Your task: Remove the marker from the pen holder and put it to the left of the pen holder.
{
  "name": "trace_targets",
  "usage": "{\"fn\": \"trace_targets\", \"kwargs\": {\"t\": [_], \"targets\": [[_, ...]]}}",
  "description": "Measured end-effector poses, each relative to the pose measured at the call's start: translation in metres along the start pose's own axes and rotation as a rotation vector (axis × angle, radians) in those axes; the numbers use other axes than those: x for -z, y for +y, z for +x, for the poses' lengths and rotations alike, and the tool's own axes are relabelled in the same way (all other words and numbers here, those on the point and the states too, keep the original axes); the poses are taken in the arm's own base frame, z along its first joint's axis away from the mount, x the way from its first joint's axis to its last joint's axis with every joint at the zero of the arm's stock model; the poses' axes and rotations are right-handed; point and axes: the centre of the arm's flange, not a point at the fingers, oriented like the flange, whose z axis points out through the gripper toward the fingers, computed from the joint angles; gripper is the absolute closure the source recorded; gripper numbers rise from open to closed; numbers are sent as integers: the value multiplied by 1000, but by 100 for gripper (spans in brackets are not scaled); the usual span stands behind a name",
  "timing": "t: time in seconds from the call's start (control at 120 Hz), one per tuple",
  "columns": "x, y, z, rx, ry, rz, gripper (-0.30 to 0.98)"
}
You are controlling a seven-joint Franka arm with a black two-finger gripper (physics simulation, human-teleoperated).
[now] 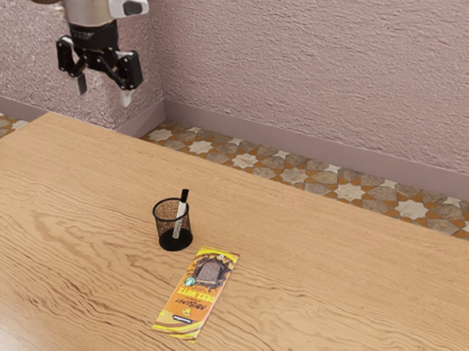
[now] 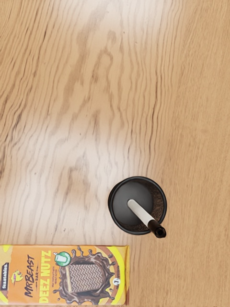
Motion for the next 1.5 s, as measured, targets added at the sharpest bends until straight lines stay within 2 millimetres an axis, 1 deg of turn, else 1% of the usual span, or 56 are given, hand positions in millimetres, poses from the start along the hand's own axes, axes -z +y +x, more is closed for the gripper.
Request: {"fn": "trace_targets", "kwargs": {"t": [0.108, 0.167, 0.183, 0.217, 0.258, 0.4, 0.442, 0.558, 0.642, 0.708, 0.8, 0.892, 1.033, 1.1, 1.183, 1.267, 1.442, 1.5], "targets": [[0, 1, 0, 8, 2, 0, 0], [1, 5, 0, 4, 8, 0, 0], [-2, 8, 2, 1, 5, 1, 0], [-15, 14, 8, -5, -13, 6, 0], [-37, 24, 13, -17, -39, 13, 0], [-100, 63, 26, -67, -85, 20, 0], [-119, 75, 26, -82, -85, 18, 0], [-160, 103, 18, -117, -71, 10, 0], [-179, 115, 16, -118, -60, -12, 0], [-198, 115, 13, -104, -68, -22, 0], [-220, 105, 12, -72, -72, -31, 0], [-235, 99, 18, -42, -69, -38, 0], [-267, 104, 30, -30, -82, -37, 0], [-270, 104, 37, -23, -70, -39, 0], [-272, 101, 51, -13, -53, -39, 0], [-280, 98, 57, -11, -55, -35, 0], [-291, 98, 74, -29, -48, -35, 0], [-294, 95, 79, -32, -47, -35, 0]]}}
